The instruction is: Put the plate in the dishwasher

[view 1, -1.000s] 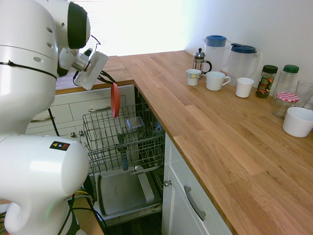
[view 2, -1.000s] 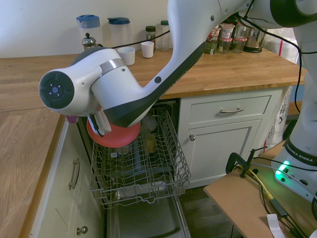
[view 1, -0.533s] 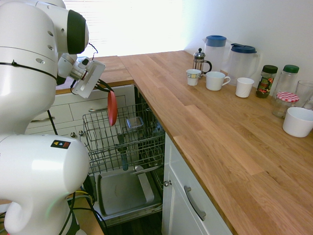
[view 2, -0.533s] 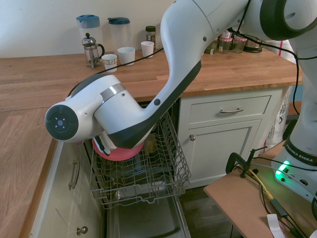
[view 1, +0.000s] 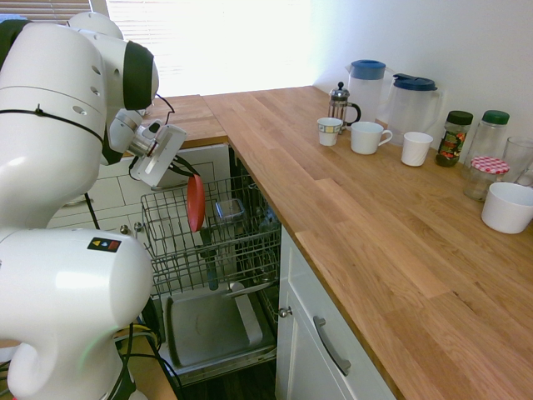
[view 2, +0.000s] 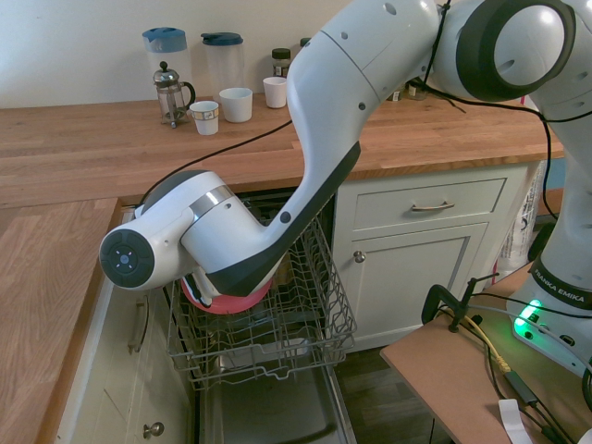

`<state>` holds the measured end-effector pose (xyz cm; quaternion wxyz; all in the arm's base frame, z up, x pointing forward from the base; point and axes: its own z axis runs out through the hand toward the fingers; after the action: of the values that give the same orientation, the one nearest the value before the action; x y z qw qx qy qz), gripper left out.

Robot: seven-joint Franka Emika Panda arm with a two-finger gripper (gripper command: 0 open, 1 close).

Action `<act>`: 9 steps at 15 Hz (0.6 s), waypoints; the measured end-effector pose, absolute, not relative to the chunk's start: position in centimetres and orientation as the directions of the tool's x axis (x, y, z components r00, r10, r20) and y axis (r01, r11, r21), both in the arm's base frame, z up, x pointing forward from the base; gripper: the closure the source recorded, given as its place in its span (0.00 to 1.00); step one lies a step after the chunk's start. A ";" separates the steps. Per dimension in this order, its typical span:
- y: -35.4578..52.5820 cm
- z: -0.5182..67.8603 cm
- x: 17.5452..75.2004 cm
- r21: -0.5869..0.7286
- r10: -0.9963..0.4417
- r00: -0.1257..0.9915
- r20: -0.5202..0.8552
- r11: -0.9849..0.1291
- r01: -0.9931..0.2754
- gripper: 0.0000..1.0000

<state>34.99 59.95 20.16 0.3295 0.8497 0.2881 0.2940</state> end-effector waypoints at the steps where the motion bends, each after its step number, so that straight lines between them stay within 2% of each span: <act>1: 60.1 19.8 35.2 0.725 0.682 0.662 0.313 -0.621 0.298 1.00; 9: 61.5 15.2 36.3 0.672 0.673 0.669 0.315 -0.656 0.344 1.00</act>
<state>36.25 61.45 15.20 0.2924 0.8654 0.2940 0.2814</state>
